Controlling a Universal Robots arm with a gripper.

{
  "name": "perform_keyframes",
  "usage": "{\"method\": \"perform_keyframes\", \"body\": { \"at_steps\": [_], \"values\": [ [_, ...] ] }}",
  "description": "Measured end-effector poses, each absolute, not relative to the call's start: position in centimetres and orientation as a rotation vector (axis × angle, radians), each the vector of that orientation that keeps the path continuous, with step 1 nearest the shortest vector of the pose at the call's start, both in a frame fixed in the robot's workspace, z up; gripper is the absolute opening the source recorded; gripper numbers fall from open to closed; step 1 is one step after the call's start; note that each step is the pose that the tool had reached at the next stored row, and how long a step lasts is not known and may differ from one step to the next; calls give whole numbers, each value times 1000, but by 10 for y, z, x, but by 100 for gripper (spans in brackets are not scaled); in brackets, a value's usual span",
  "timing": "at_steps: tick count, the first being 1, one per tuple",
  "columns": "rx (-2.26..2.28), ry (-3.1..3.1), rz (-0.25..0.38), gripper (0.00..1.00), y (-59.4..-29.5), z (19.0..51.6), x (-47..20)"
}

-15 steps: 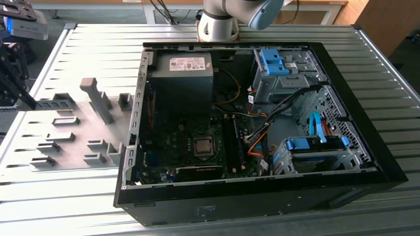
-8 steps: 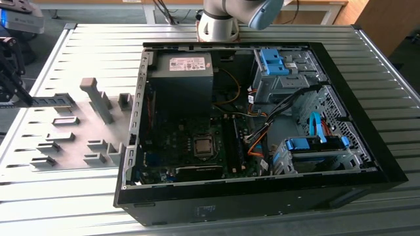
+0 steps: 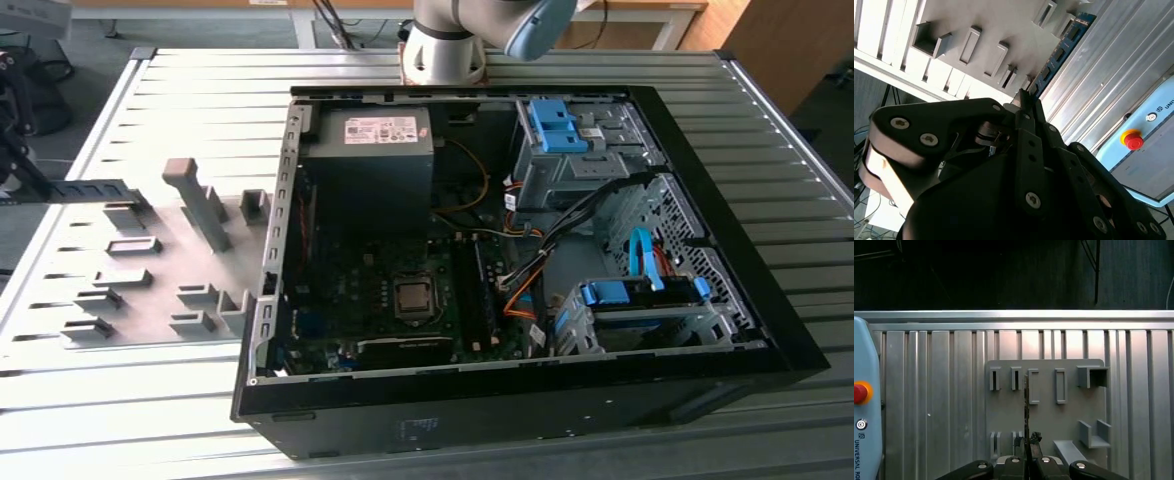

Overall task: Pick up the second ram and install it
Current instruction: 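Pick up the second ram and move it above second insertion slot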

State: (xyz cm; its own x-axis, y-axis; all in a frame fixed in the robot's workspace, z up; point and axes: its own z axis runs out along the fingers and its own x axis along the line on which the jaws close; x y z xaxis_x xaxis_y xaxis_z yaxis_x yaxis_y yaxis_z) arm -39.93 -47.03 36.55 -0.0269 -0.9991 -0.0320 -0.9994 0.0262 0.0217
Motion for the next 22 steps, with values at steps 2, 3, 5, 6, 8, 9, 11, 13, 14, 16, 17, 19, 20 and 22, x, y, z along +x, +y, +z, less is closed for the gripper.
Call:
{"method": "perform_keyframes", "body": {
  "at_steps": [2, 3, 5, 6, 8, 9, 11, 13, 14, 16, 17, 19, 20, 22],
  "values": [
    [-2186, 2245, 59, 14, -470, 369, -399],
    [-2186, 2245, 59, 14, -470, 370, -399],
    [-2186, 2245, 59, 14, -470, 373, -399],
    [-2186, 2245, 59, 14, -470, 375, -399],
    [-2186, 2245, 59, 14, -470, 377, -399],
    [-2186, 2245, 59, 14, -470, 378, -399],
    [-2186, 2245, 59, 14, -470, 380, -399],
    [-2186, 2245, 59, 14, -470, 383, -399],
    [-2186, 2245, 59, 14, -470, 385, -399],
    [-2186, 2245, 59, 14, -470, 388, -399],
    [-2186, 2245, 59, 14, -470, 390, -399],
    [-2186, 2245, 59, 14, -470, 393, -399],
    [-2186, 2245, 59, 14, -470, 395, -399],
    [-2186, 2245, 59, 14, -470, 399, -399]
  ]
}}
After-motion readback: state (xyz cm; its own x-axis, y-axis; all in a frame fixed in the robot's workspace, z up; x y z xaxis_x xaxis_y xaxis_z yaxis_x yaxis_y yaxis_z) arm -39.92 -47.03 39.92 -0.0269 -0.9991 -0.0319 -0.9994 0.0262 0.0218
